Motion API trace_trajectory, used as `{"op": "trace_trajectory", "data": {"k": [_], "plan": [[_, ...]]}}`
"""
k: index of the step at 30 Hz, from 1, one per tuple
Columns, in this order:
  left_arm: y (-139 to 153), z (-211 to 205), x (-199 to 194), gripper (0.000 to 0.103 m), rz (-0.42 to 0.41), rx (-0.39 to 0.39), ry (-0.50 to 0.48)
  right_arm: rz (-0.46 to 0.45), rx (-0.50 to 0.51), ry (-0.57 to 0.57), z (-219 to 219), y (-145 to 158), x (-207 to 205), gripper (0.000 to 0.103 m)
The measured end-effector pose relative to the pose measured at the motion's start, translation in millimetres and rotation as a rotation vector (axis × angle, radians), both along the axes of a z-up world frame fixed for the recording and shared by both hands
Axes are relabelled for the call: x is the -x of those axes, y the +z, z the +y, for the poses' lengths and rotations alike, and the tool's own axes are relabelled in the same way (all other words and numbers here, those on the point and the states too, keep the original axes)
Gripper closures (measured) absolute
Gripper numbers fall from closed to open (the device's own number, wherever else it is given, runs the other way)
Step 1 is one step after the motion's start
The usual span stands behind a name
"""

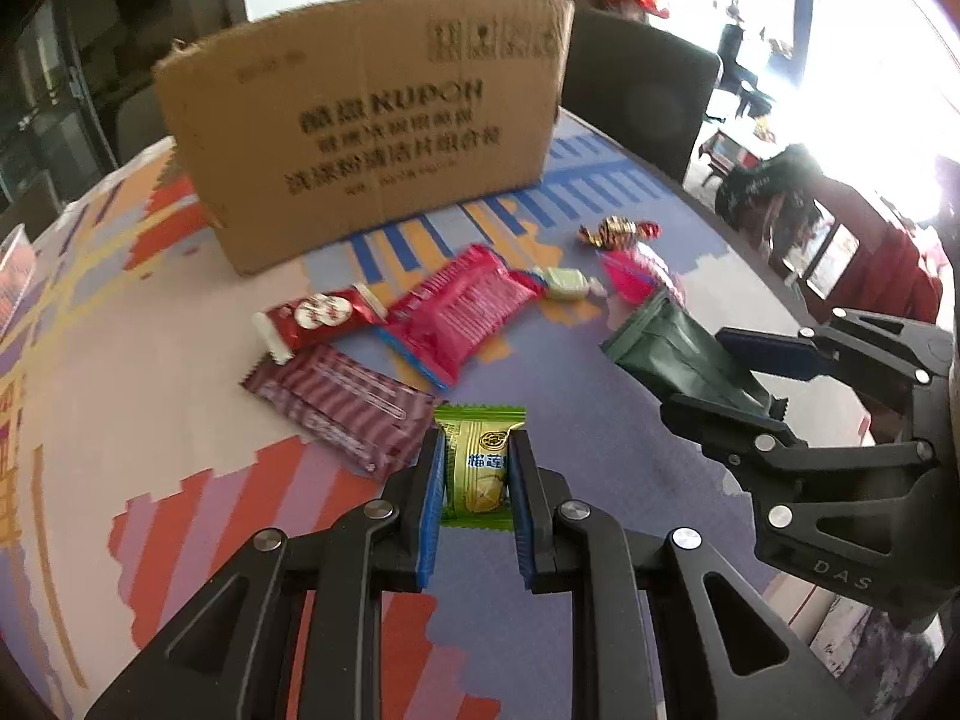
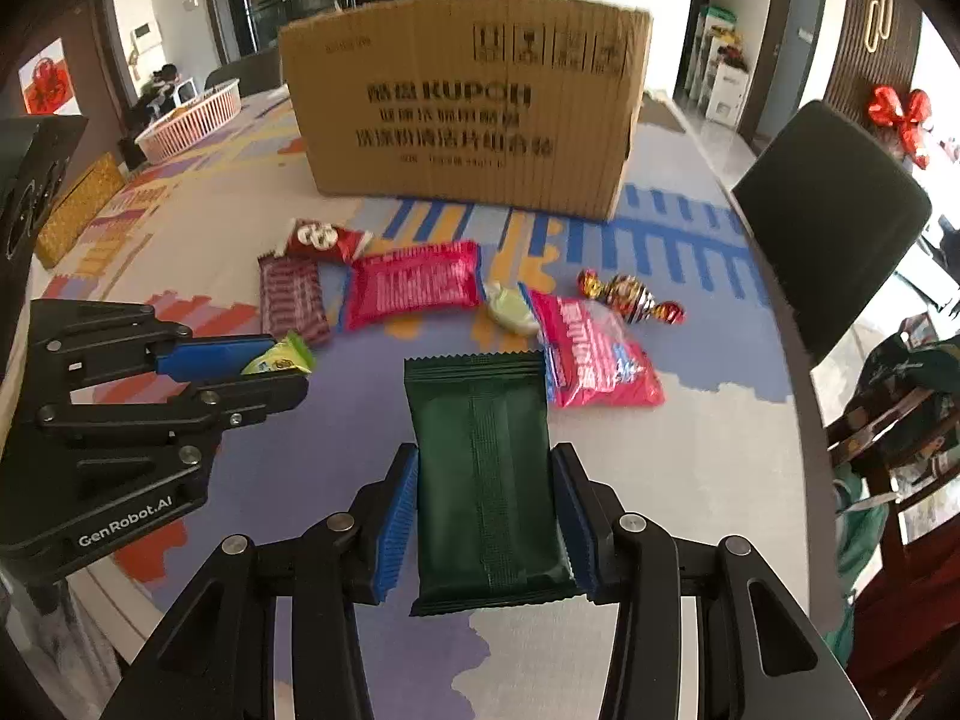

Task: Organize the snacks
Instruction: 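Lift both held packets over the open box and release them inside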

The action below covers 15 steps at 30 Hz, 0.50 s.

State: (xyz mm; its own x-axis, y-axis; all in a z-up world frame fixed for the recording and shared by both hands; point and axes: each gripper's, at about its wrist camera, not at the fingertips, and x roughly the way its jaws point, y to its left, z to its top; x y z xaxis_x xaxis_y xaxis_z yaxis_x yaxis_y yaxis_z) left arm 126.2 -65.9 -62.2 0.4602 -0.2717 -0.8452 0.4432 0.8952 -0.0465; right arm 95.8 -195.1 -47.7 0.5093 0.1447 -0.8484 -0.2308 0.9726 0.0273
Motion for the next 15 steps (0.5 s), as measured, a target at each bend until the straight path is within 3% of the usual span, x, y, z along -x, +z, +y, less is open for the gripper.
{"op": "trace_trajectory", "data": {"k": [15], "plan": [[68, 14, 10, 0.082, -0.151, 0.073, 0.058, -0.171, -0.076, -0.019, 1, 62, 7, 0.058]]}}
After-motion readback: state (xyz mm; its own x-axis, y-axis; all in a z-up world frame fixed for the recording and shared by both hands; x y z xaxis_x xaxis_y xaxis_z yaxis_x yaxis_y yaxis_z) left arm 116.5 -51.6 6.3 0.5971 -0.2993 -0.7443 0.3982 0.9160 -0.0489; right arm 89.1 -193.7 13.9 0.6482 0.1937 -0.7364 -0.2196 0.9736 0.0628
